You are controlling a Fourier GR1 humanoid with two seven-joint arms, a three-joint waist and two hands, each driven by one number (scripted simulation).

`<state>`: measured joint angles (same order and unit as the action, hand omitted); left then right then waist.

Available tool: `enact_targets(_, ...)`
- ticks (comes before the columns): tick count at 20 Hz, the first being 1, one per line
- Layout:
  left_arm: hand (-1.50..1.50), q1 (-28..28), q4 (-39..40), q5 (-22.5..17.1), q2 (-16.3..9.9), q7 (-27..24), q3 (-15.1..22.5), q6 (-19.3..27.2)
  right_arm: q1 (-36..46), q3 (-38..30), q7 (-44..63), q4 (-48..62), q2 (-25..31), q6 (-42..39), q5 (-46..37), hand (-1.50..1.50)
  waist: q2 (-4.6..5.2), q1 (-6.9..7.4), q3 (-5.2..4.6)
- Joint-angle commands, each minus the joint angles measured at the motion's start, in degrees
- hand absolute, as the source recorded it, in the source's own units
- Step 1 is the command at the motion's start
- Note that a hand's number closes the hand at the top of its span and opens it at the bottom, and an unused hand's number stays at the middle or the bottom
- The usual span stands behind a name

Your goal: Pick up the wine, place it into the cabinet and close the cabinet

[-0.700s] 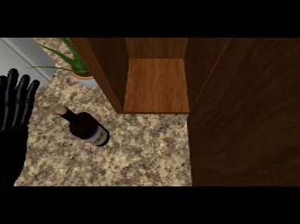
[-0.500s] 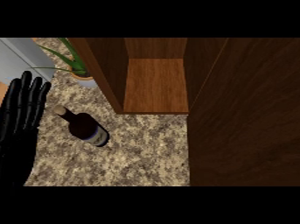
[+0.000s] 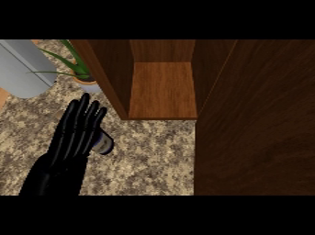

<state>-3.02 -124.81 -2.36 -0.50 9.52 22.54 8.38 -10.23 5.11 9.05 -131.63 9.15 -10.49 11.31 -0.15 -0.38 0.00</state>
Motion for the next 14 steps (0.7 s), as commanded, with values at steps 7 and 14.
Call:
enact_targets(7,-1.50,1.76,-8.30,6.95,0.50,10.14,12.76,10.10,-0.36,-5.30,5.93,-4.79,1.52,-3.06,6.75,-1.50,0.05,0.33,0.02)
enact_targets(14,-1.50,10.25,-8.04,12.78,0.50,17.44,16.29,21.22,4.08,-3.60,14.80,-9.66,0.58,1.30,7.86,-1.50,0.06,0.28,0.01)
